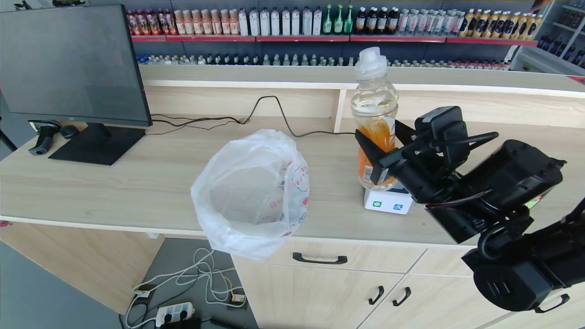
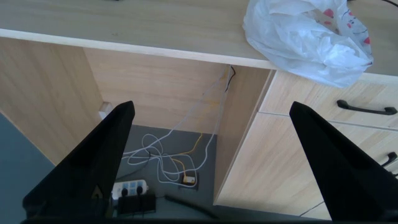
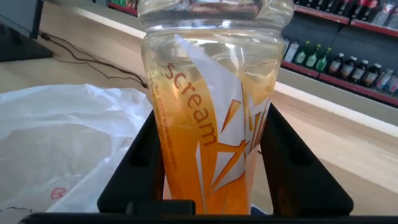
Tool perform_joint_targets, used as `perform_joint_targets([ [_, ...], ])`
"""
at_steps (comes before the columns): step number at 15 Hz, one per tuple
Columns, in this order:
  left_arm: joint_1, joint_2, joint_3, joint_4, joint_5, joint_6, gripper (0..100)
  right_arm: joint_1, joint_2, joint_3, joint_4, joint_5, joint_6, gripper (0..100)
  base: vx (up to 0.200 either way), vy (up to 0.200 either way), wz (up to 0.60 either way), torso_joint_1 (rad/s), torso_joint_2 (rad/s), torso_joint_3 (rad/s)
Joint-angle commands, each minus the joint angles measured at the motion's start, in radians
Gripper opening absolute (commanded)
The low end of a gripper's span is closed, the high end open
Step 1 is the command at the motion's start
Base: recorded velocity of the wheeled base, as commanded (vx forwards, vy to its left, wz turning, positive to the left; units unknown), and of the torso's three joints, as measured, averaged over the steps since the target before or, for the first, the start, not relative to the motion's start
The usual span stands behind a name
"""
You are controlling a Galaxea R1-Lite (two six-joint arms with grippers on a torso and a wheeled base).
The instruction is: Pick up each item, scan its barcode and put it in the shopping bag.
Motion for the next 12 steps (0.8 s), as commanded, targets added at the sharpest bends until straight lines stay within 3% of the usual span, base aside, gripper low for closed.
perform_joint_targets([
  [1,0.000,0.000,0.000,0.000,0.000,0.000,100,-0.043,0.016,-0.012,-0.001,0.050,-0.036,0,0.000,0.000,0.00,0.000,0.00,0.000],
  [4,0.000,0.000,0.000,0.000,0.000,0.000,100,-0.145,0.018,-0.020,-0.001,0.179,-0.117,0,0.000,0.000,0.00,0.000,0.00,0.000],
  [7,0.000,0.000,0.000,0.000,0.000,0.000,100,-0.164,0.030,-0.040,-0.001,0.194,-0.122,0,0.000,0.000,0.00,0.000,0.00,0.000],
  [10,0.000,0.000,0.000,0.000,0.000,0.000,100,-0.167,0.108,-0.190,-0.001,0.321,-0.163,0,0.000,0.000,0.00,0.000,0.00,0.000],
  [12,0.000,0.000,0.000,0.000,0.000,0.000,100,-0.176,0.125,-0.196,-0.001,0.335,-0.178,0,0.000,0.000,0.00,0.000,0.00,0.000],
])
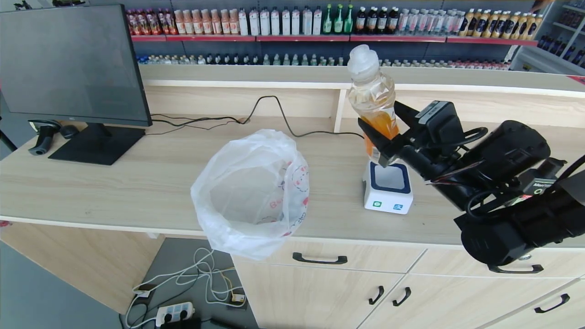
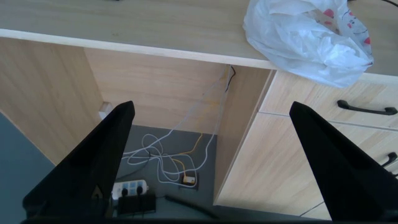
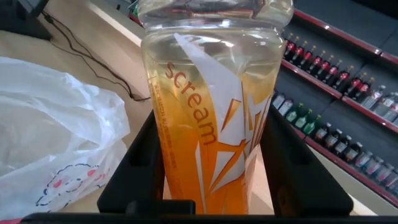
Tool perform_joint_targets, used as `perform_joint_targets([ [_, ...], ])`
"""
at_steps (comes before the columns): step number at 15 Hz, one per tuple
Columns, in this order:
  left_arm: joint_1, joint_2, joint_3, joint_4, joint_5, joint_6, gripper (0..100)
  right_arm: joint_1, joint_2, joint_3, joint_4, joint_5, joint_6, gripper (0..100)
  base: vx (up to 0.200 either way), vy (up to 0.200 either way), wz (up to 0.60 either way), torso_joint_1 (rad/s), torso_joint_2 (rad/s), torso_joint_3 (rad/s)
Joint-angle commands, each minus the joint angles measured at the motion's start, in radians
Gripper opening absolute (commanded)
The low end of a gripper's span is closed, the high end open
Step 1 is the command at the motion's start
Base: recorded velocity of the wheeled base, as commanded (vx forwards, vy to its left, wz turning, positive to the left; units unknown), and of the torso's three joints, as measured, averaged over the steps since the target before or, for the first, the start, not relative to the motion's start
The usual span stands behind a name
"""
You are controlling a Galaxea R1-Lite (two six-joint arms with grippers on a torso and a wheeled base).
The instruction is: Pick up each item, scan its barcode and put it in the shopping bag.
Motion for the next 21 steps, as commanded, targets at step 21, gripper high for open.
perform_joint_targets([
  [21,0.000,0.000,0.000,-0.001,0.000,0.002,100,-0.177,0.095,-0.013,0.000,0.326,-0.181,0,0.000,0.000,0.00,0.000,0.00,0.000],
])
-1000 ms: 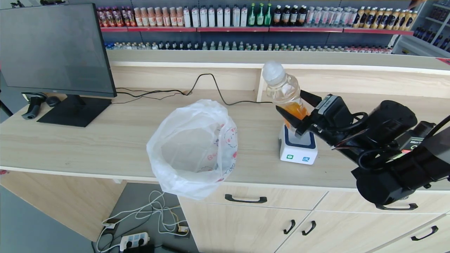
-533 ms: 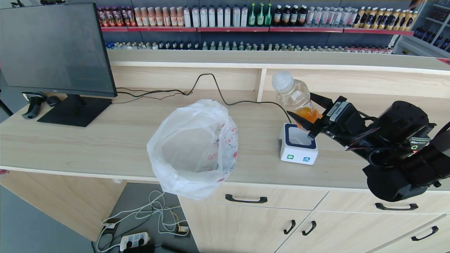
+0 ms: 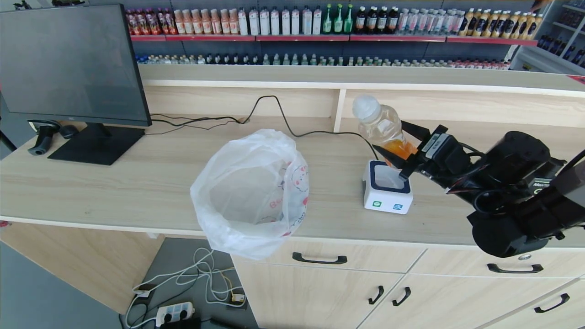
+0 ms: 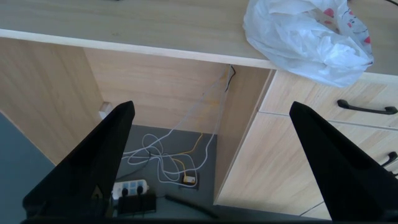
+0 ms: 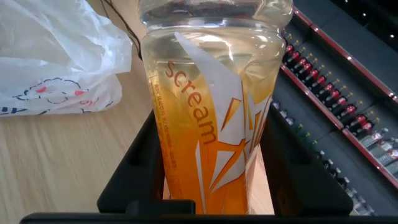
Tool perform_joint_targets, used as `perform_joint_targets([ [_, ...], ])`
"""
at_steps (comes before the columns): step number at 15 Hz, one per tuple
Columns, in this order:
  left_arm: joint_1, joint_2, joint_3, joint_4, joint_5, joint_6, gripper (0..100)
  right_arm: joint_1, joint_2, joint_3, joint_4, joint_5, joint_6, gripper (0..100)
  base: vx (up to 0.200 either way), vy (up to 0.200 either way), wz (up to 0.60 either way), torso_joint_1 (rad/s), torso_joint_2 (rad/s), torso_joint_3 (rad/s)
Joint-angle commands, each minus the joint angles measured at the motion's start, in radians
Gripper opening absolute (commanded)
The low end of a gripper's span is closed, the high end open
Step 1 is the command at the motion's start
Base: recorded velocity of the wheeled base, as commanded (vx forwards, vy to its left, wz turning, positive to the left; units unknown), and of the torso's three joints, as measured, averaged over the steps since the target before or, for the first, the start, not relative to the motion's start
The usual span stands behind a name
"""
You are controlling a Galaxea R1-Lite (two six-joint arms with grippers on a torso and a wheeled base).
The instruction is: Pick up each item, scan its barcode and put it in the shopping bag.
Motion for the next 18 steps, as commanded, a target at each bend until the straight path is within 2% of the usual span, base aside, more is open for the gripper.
perform_joint_targets([
  [1,0.000,0.000,0.000,0.001,0.000,0.000,100,-0.014,0.026,-0.025,-0.001,0.026,-0.001,0,0.000,0.000,0.00,0.000,0.00,0.000],
  [3,0.000,0.000,0.000,0.001,0.000,-0.001,100,-0.014,0.048,-0.051,-0.001,0.058,-0.001,0,0.000,0.000,0.00,0.000,0.00,0.000],
  [18,0.000,0.000,0.000,-0.001,0.000,-0.001,100,-0.020,0.051,-0.052,-0.001,0.080,-0.015,0,0.000,0.000,0.00,0.000,0.00,0.000],
])
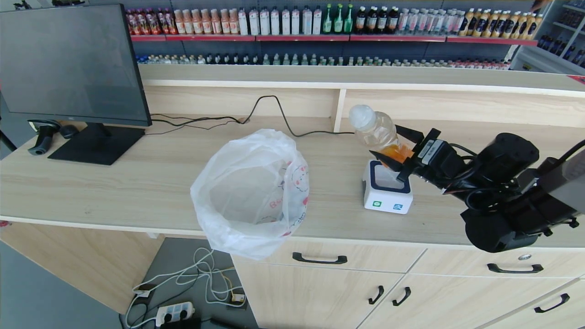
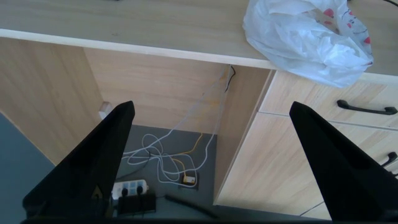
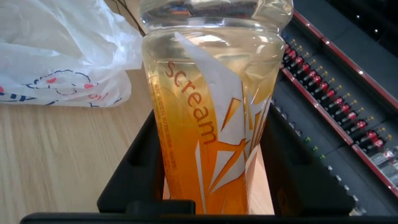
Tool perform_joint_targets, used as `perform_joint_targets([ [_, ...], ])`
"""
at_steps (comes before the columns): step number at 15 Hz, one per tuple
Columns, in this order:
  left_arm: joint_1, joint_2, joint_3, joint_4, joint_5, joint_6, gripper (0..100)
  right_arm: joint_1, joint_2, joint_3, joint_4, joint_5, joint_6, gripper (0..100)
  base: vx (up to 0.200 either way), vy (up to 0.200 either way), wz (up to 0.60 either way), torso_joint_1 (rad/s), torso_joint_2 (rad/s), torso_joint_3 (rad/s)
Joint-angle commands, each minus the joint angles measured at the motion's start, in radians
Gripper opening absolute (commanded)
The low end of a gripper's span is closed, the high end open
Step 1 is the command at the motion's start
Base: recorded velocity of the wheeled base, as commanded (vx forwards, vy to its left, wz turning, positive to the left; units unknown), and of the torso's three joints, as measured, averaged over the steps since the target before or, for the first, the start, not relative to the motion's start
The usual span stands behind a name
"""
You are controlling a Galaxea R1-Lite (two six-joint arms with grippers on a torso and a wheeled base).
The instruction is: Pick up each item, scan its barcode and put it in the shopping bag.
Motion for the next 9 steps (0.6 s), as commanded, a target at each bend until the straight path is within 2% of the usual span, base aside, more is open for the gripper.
perform_joint_targets([
  [1,0.000,0.000,0.000,-0.001,0.000,0.000,100,0.001,-0.002,-0.002,-0.001,0.001,0.001,0,0.000,0.000,0.00,0.000,0.00,0.000],
  [9,0.000,0.000,0.000,0.001,0.000,0.002,100,0.001,-0.002,0.006,-0.001,0.000,0.001,0,0.000,0.000,0.00,0.000,0.00,0.000],
])
